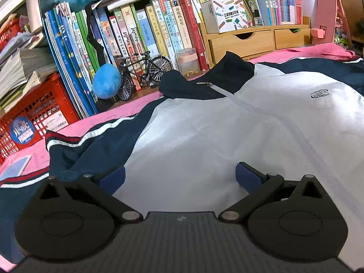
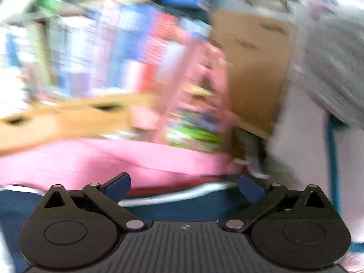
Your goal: Fold clothes
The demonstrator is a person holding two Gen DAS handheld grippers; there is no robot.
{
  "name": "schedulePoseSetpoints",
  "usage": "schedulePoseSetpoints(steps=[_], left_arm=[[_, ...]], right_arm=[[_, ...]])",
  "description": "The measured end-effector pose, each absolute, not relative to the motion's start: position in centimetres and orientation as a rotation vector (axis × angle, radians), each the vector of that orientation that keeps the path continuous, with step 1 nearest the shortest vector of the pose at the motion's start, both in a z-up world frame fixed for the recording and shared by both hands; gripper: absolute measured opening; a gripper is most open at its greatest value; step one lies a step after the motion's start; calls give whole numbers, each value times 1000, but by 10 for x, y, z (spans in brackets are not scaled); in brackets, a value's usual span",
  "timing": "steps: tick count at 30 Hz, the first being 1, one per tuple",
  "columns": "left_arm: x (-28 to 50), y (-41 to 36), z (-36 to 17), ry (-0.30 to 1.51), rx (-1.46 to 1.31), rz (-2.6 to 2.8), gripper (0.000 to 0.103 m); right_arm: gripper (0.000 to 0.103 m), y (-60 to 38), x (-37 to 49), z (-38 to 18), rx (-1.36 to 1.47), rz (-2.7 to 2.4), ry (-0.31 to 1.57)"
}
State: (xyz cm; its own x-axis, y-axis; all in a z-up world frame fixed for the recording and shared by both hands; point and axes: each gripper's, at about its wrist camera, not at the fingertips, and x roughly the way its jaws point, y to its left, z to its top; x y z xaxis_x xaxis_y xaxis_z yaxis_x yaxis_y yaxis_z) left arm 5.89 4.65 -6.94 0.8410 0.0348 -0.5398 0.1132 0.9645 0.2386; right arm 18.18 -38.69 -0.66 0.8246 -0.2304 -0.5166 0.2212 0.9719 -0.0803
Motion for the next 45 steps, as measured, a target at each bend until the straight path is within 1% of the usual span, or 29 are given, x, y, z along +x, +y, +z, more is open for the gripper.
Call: schedulePoseSetpoints(steps=[3,5,10,12,16,19,22,24,25,26,27,28,29,31,35,37,40,42,44,45], left_arm=[[47,54,-60,528,255,-17,102],[39,66,-53,500,242,24,102],[10,146,-26,423,170,312,103],[1,180,-18,398,139,454,103],[11,262,-27,472,27,835,103],[20,317,-39,542,-171,873,103],[35,353,-56,601,-347,828,103],[44,363,-62,598,-378,815,101],[47,364,-63,584,-380,813,93],[49,365,-64,567,-384,810,74],[51,365,-64,549,-387,806,60],[52,367,-64,533,-393,808,29],[50,368,-63,510,-401,811,10],[46,366,-56,434,-385,817,7],[44,355,-32,260,-164,915,6],[48,363,-27,248,-156,955,6],[64,385,-35,346,-182,997,6],[83,391,-52,490,-127,1016,8],[100,394,-70,666,-75,1059,21],[105,394,-74,711,-63,1068,23]], right_arm=[[103,-324,162,-10,-22,42,542],[103,-272,145,-21,-92,232,543],[103,-157,98,-53,-343,520,539],[103,-130,88,-64,-425,585,531],[103,-96,64,-79,-518,606,492],[103,-89,54,-80,-504,613,484],[103,-94,56,-82,-451,617,508],[103,-99,62,-83,-408,620,532],[103,-100,67,-83,-391,621,544],[103,-101,70,-83,-382,622,551],[103,-102,73,-83,-375,622,556],[103,-102,73,-84,-375,621,556],[103,-101,73,-84,-380,619,552],[103,-100,72,-83,-395,614,545],[103,-94,75,-78,-419,613,543],[103,-88,79,-75,-418,604,548],[103,-79,88,-71,-403,595,566],[103,-74,92,-69,-398,598,563],[103,-70,93,-70,-404,599,560],[103,-68,94,-71,-409,600,559]])
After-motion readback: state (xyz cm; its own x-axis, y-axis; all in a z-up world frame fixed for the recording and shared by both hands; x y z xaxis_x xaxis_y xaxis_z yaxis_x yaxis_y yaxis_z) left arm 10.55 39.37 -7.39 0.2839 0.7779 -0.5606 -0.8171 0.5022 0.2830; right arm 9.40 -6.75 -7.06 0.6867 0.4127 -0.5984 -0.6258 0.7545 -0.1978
